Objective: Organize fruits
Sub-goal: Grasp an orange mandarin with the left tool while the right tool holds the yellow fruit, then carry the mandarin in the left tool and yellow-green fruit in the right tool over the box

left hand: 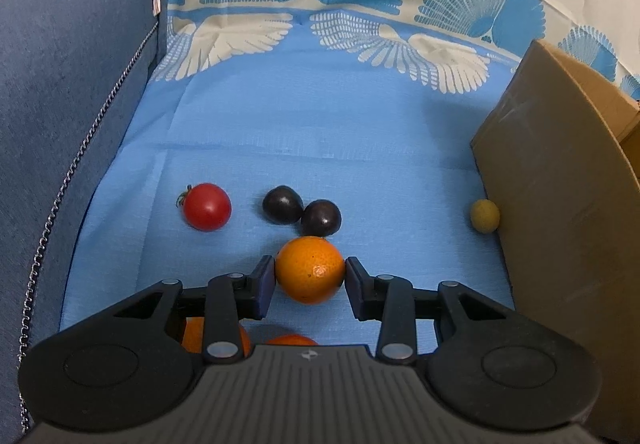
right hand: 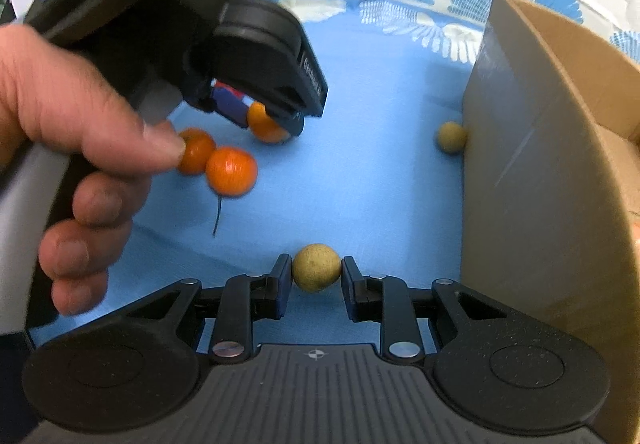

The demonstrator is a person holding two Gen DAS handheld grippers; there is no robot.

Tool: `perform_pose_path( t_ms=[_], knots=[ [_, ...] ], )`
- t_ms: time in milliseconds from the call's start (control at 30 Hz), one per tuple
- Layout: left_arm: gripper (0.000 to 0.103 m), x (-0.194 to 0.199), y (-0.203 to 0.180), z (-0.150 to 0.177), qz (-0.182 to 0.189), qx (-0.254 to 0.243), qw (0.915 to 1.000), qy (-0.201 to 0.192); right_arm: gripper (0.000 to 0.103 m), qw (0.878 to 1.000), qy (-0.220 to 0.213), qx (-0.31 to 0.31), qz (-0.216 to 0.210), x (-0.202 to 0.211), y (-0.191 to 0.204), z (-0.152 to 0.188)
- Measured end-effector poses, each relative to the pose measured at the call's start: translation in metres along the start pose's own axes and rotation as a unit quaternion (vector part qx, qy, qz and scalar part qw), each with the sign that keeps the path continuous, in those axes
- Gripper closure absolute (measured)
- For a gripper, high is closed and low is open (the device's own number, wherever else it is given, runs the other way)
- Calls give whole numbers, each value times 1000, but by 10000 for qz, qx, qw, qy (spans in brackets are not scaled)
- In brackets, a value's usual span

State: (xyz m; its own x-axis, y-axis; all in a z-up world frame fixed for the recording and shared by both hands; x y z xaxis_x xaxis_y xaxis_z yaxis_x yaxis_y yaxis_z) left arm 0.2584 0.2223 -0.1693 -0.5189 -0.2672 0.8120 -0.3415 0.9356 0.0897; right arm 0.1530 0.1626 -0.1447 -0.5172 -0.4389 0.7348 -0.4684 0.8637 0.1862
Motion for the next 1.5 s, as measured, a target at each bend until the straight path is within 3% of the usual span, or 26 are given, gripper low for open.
perform_pose_path(
  t_ms=[233, 533, 867, 1233, 1367, 1500],
  knots=[
    [61, 25, 4, -7, 34, 217, 9989, -415, 75, 9985, -548, 60, 8, 25, 1, -12],
    [61, 107, 15, -16, 331, 613, 9848, -1591, 75, 9868, -1563, 413, -87, 88, 15, -22],
    [61, 158, 9, -2, 650, 900, 9730, -2025, 75, 9691, -2326, 818, 107, 157, 2, -11],
    [61, 159, -21, 5, 778, 561, 9726, -2117, 76, 9592, -2692, 666, 542, 211, -67, 10],
    [61, 171, -33, 7, 881, 304, 9669, -2377, 76, 9459, -2951, 906, 1001, 249, -105, 3],
    [61, 184, -47, 10, 1038, 160, 9598, -2601, 76, 9361, -3137, 732, 1415, 283, -167, -10]
  ],
)
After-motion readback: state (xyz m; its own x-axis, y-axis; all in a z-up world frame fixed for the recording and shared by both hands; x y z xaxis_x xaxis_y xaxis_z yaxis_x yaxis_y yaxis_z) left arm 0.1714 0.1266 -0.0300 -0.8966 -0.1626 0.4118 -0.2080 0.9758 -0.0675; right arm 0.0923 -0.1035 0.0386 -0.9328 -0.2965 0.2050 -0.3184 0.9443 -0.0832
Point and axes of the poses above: each gripper's, at about its wrist camera, not at the fingertips, and x roughly against the way its jaws point, y to its left, z to its underside, the point moved 9 cm from there along -x, roughly the way its jaws point, and after that the axes turned 10 degrees about -z, right-handed, at the moved point
